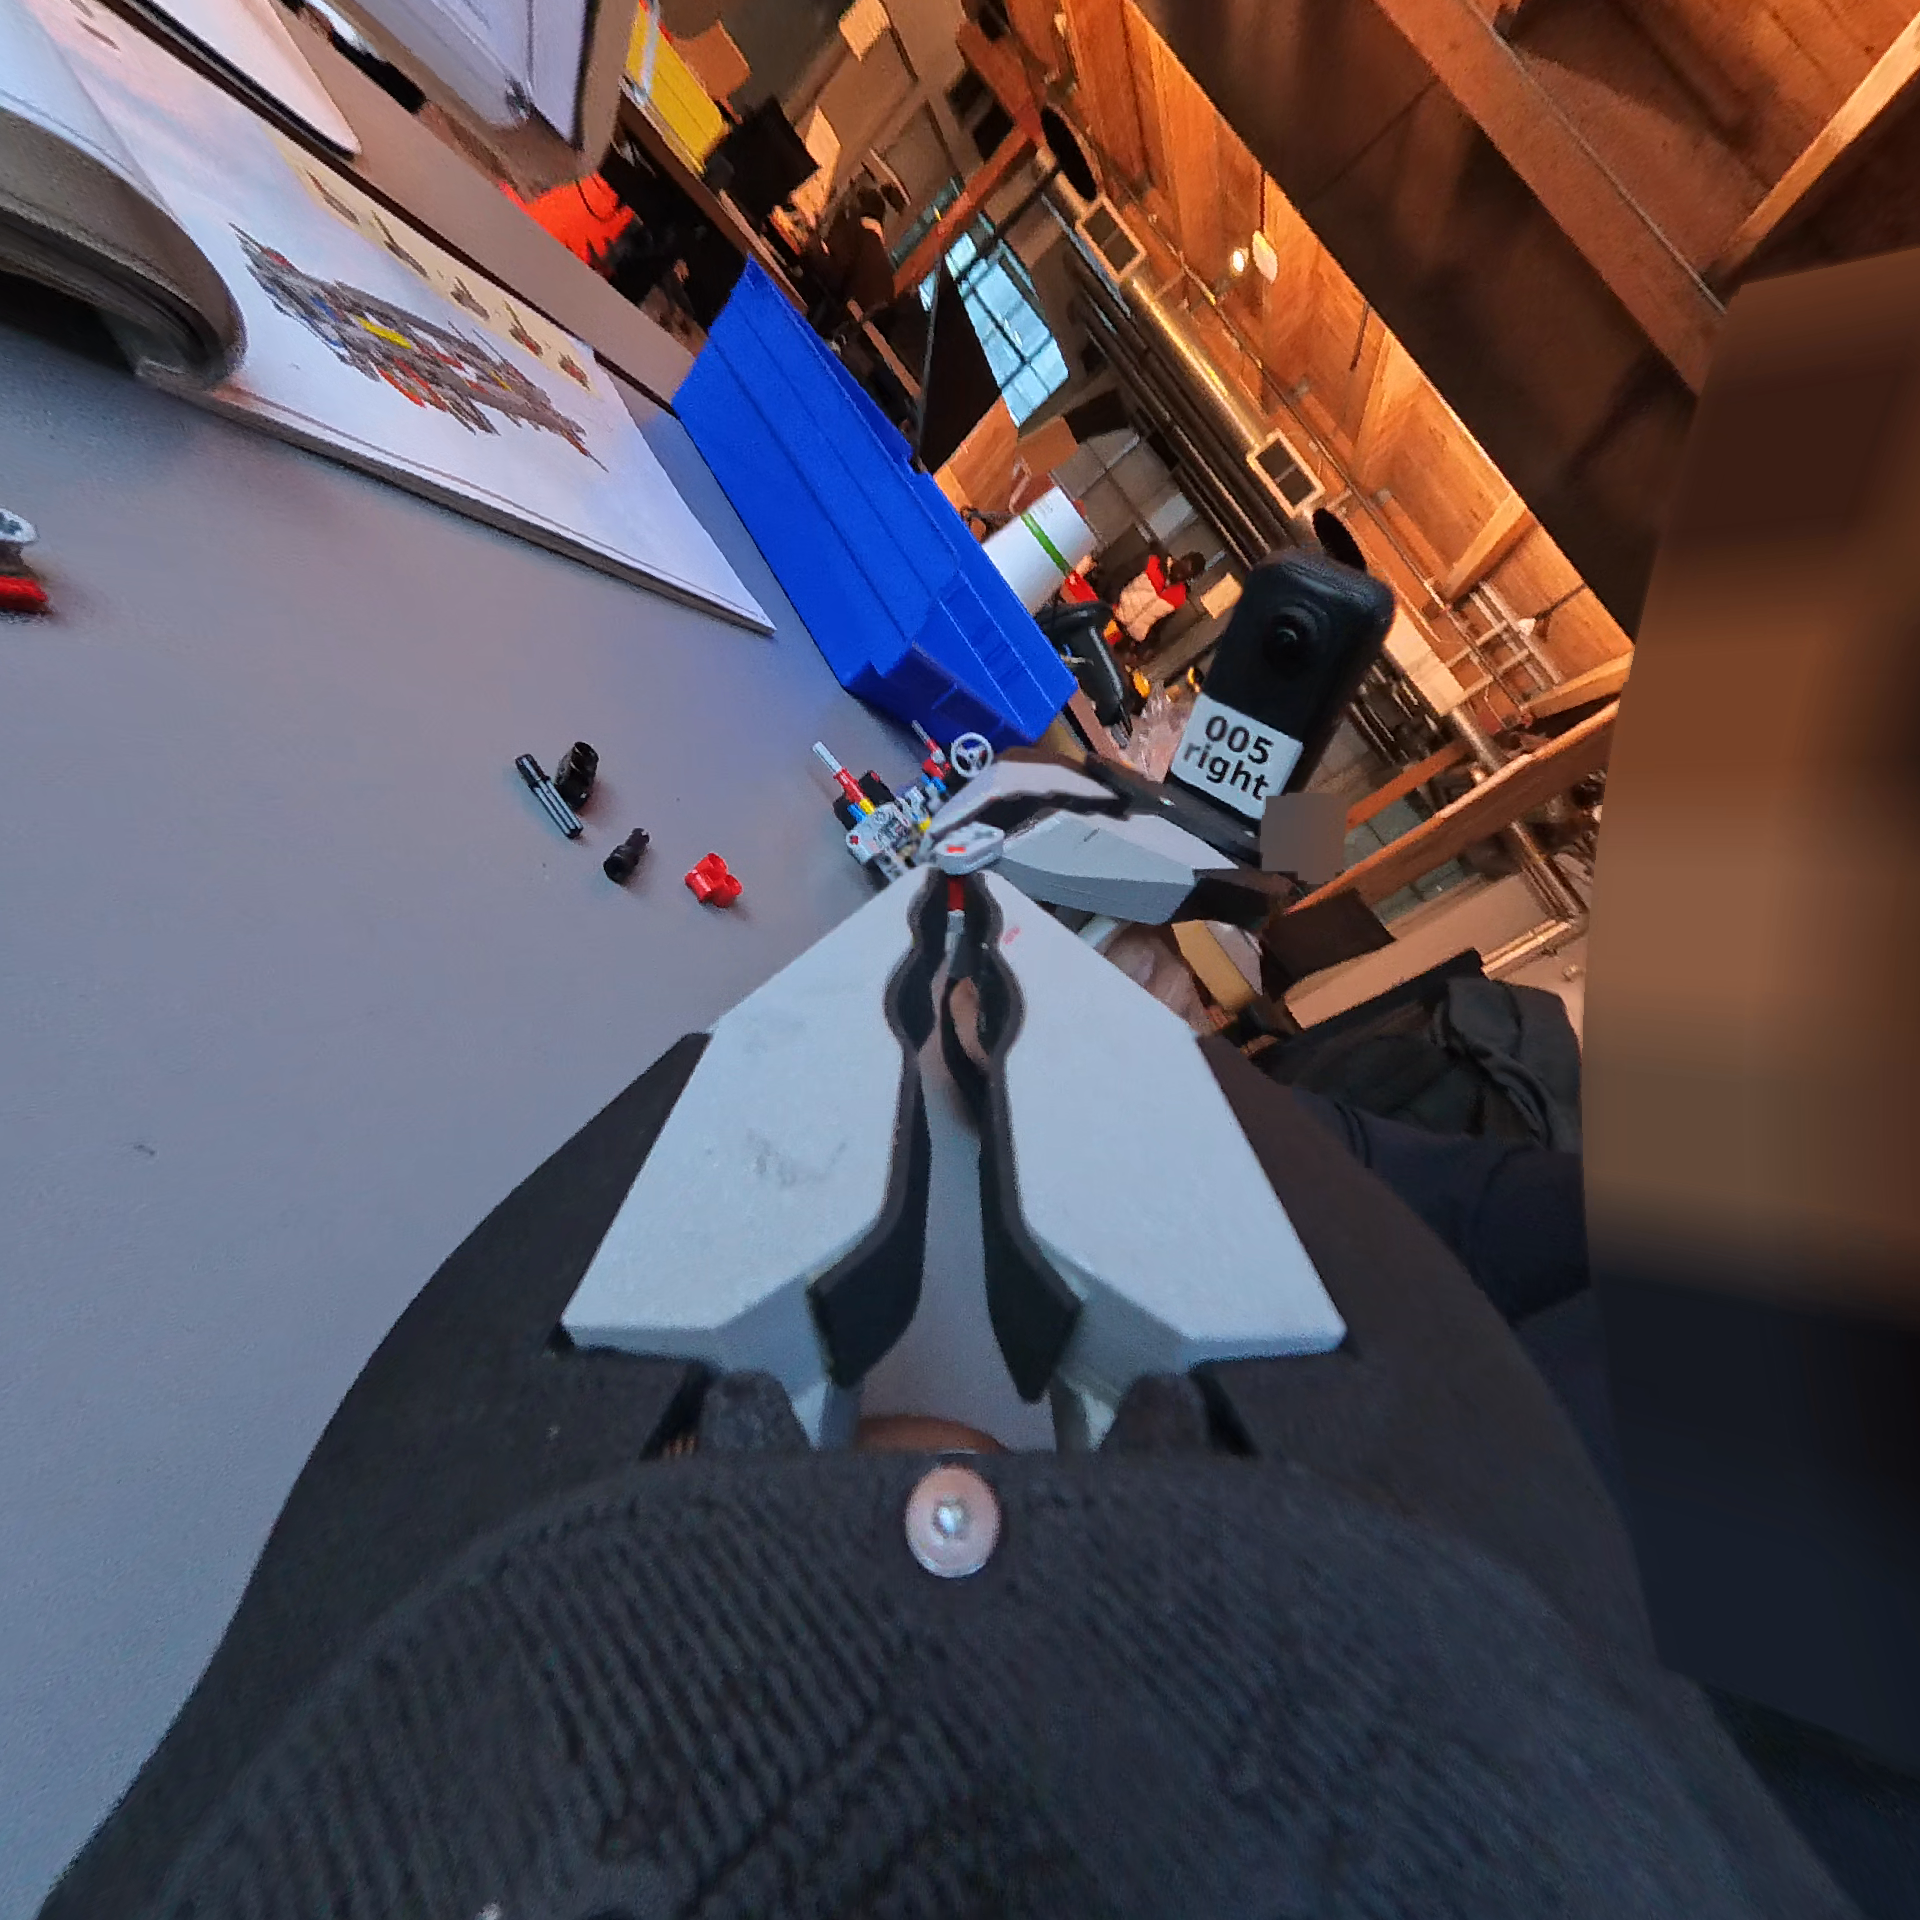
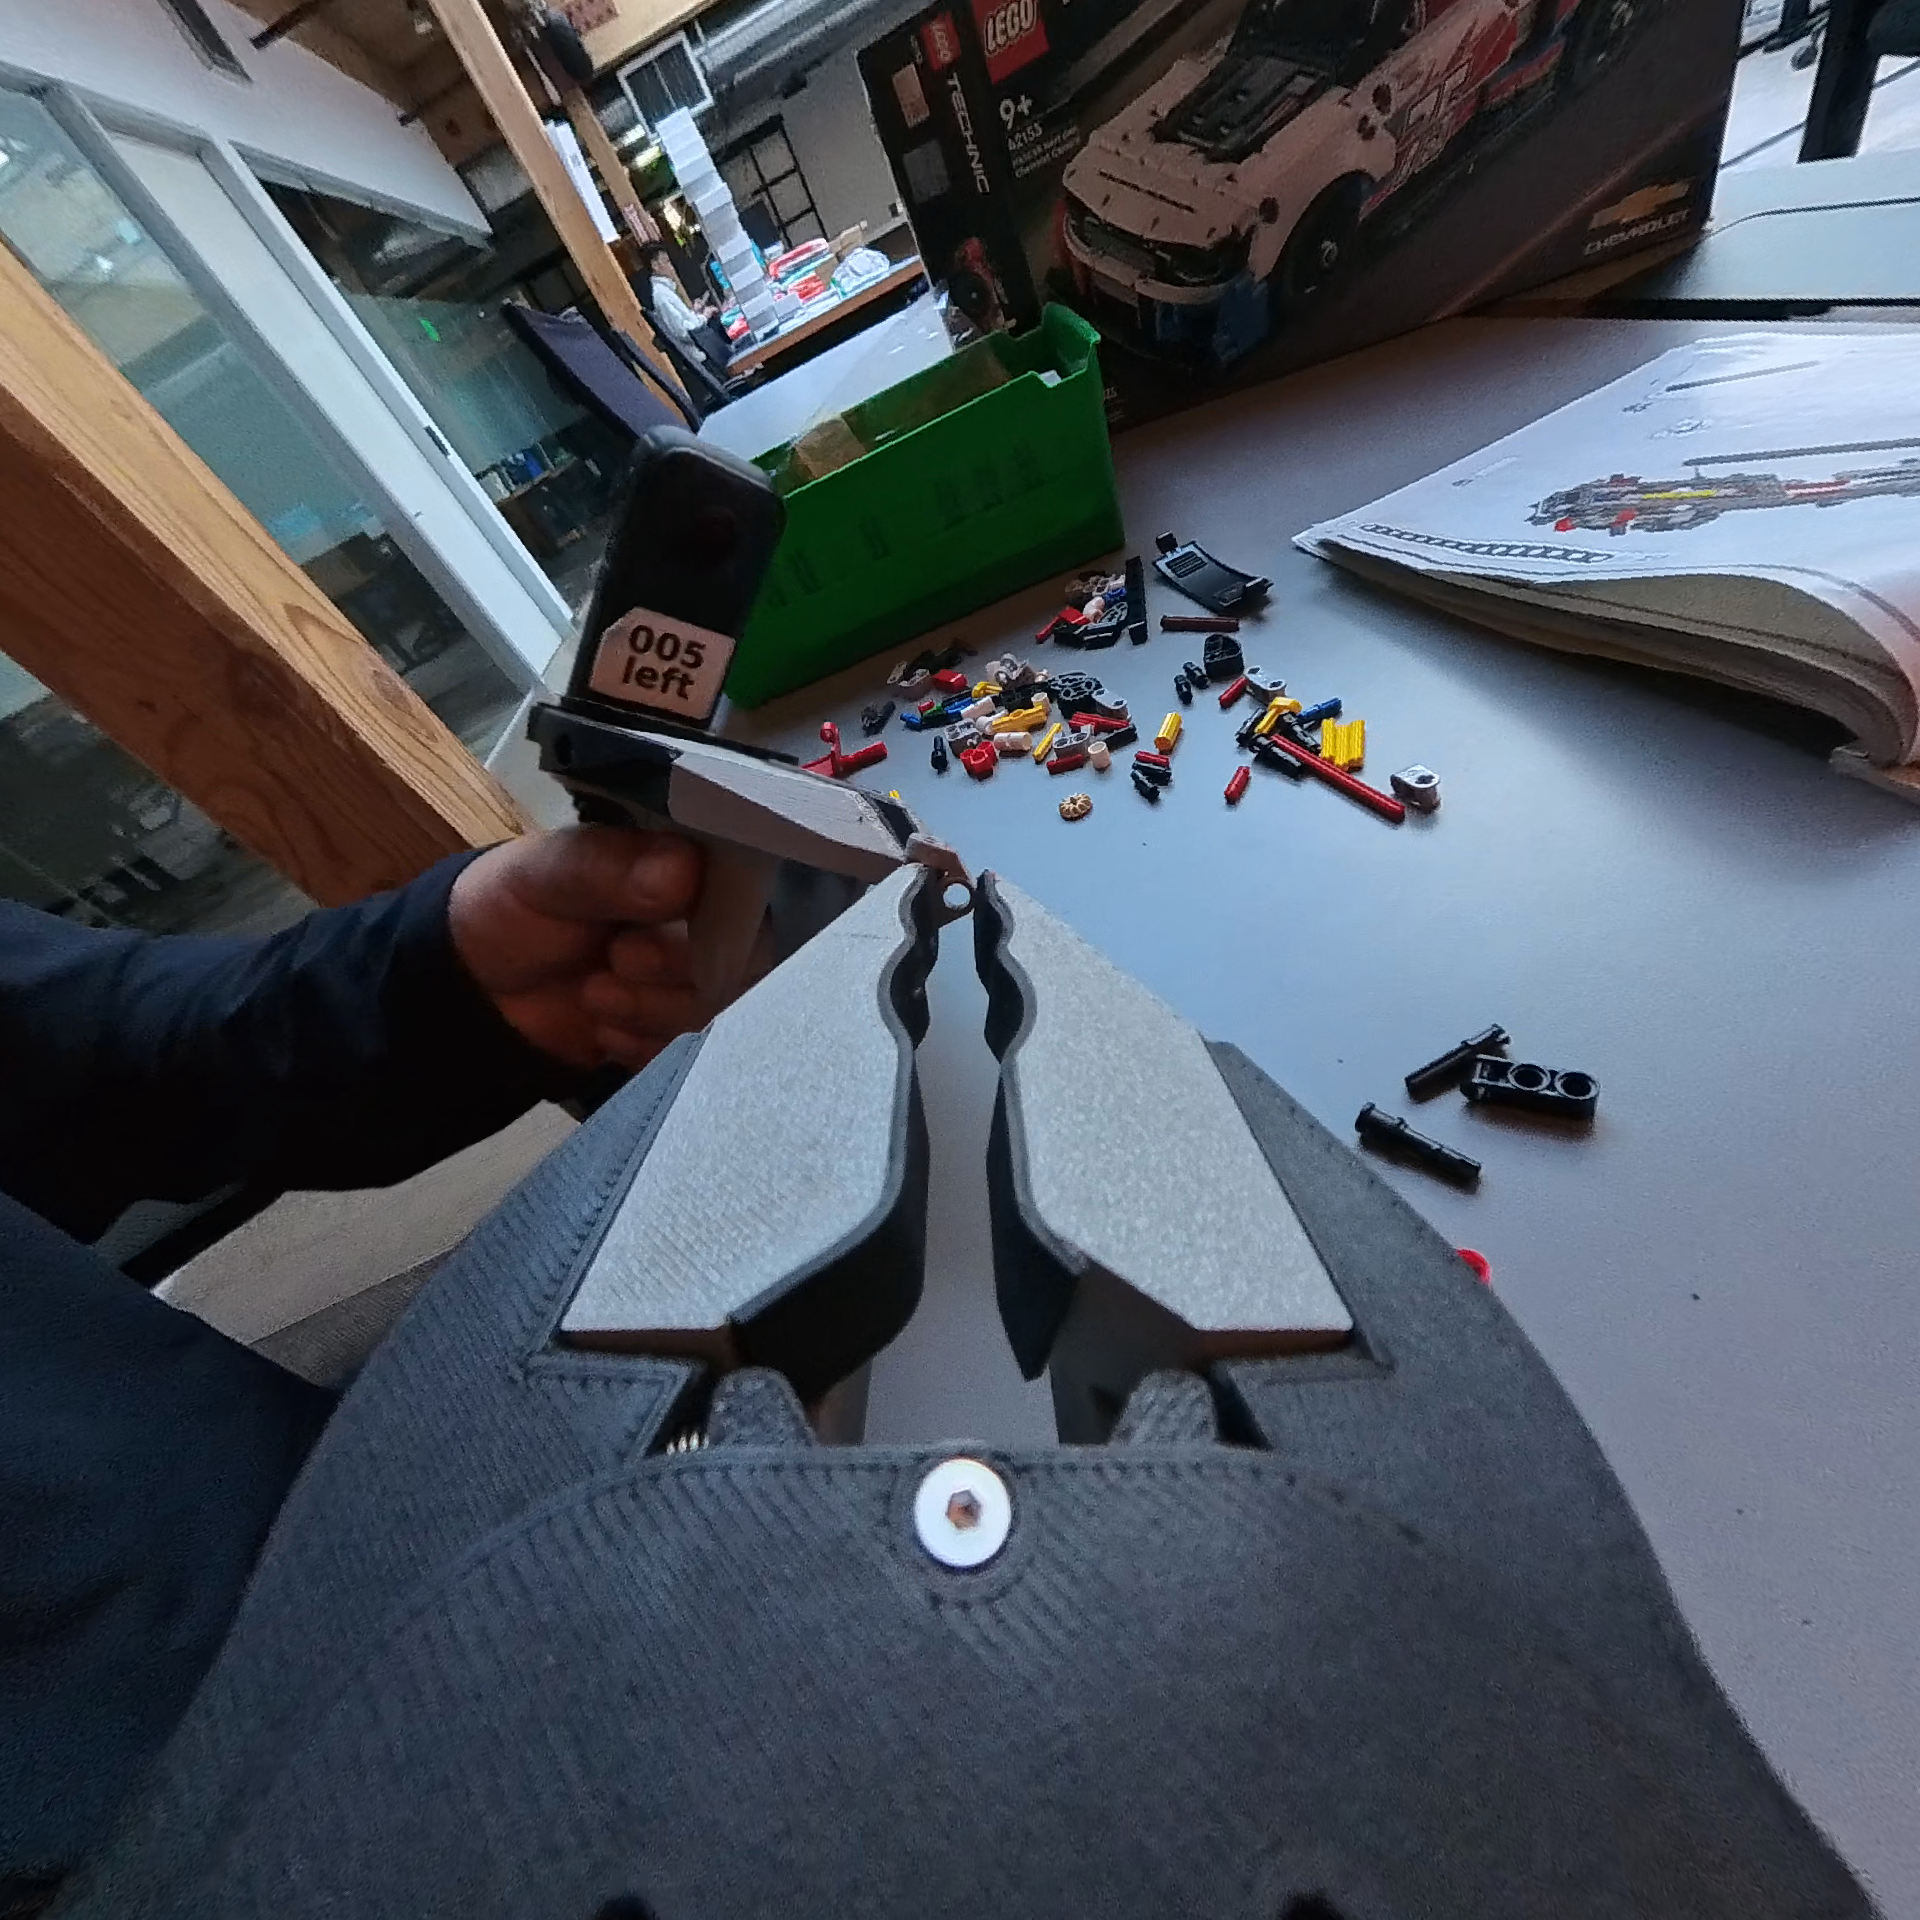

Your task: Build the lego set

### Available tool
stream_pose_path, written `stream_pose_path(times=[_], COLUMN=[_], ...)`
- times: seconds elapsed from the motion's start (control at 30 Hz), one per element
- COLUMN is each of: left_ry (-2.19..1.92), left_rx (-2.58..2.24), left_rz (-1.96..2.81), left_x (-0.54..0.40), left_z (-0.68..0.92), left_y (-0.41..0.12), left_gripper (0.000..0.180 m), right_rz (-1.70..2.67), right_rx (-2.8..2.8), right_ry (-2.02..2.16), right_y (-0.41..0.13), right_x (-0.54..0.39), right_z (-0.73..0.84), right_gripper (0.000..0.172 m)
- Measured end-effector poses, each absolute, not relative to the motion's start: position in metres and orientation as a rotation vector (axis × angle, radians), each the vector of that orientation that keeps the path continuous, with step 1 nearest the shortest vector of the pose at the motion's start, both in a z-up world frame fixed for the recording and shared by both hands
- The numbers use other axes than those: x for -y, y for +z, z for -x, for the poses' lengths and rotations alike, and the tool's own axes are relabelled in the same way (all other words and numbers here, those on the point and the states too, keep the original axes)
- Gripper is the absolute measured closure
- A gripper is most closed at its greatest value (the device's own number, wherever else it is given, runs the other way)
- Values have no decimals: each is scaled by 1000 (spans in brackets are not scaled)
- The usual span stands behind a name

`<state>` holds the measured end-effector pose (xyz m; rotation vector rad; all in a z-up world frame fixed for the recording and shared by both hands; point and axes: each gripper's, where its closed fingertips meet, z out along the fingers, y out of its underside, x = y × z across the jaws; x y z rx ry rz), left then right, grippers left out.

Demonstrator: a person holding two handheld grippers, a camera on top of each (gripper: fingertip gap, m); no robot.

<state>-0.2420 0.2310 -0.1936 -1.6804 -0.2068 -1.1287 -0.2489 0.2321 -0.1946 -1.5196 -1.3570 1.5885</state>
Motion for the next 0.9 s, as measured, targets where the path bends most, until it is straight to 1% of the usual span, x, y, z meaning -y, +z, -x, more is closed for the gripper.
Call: stream_pose_path(times=[0.37,0.53,0.6,0.67,0.9], left_ry=[-1019,-1068,-1113,-1139,-1161], left_rx=[-32,2,38,73,147], left_rz=[1941,1812,1772,1739,1687], left_x=[-228,-225,-224,-225,-227], left_z=[247,248,245,245,249], left_y=[-205,-192,-191,-191,-192], left_gripper=[178,177,171,170,179], right_rz=[1559,1488,1497,1505,1502], right_rx=[1372,1371,1365,1357,1360], right_ry=[1582,1611,1622,1635,1633], right_y=[-205,-194,-195,-195,-195], right_x=[-230,-226,-227,-228,-228], right_z=[254,254,254,254,254], right_gripper=[168,168,168,168,168])
